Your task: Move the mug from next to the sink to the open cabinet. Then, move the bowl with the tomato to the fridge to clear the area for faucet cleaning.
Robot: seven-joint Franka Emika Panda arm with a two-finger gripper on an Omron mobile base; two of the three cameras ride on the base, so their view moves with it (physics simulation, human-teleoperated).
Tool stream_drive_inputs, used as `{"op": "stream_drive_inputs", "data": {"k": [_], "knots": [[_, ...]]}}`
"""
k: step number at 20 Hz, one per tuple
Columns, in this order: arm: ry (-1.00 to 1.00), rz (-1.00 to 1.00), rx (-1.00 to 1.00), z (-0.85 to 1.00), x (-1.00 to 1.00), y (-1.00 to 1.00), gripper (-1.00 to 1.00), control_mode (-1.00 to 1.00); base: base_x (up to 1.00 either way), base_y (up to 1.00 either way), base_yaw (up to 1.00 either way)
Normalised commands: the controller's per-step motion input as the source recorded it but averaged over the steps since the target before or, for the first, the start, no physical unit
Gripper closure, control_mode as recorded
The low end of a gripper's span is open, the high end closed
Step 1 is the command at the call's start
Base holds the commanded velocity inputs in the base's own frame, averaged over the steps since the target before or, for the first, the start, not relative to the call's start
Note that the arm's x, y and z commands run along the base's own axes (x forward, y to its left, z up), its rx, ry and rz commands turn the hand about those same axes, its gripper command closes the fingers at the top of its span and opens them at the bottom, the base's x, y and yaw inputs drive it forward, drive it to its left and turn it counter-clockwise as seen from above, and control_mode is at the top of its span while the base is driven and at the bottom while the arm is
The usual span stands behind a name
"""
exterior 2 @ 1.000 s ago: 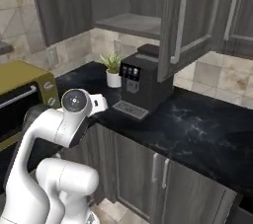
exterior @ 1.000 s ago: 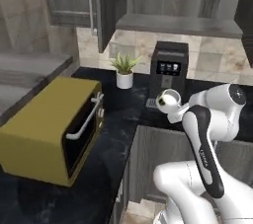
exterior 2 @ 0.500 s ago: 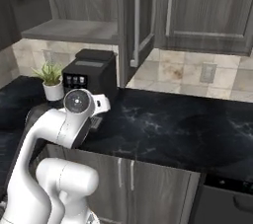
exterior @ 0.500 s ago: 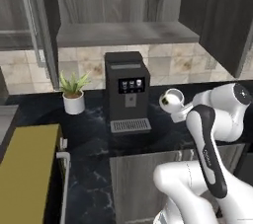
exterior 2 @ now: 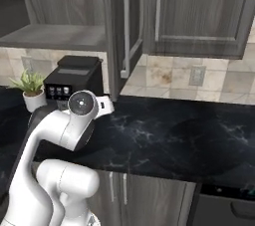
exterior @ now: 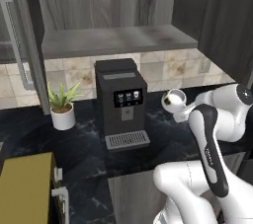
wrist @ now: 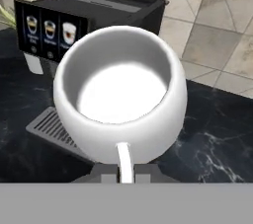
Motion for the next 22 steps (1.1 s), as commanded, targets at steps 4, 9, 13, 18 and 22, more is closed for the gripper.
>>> {"op": "stream_drive_inputs", "data": {"k": [4, 9, 13, 18, 22], "knots": [[0.00, 0.00, 0.00, 0.00, 0.00, 0.00, 1.00, 1.00, 0.68, 0.39, -0.19], [0.00, 0.00, 0.00, 0.00, 0.00, 0.00, 1.00, 1.00, 0.84, 0.37, -0.10], [-0.01, -0.07, 0.00, 0.55, -0.03, 0.00, 1.00, -1.00, 0.06, 0.00, -0.02], [-0.02, -0.11, 0.00, 1.00, -0.03, 0.13, 1.00, -1.00, 0.00, 0.00, 0.00], [-0.01, -0.02, 0.03, 1.00, -0.15, 0.01, 1.00, -1.00, 0.00, 0.00, 0.00]]}}
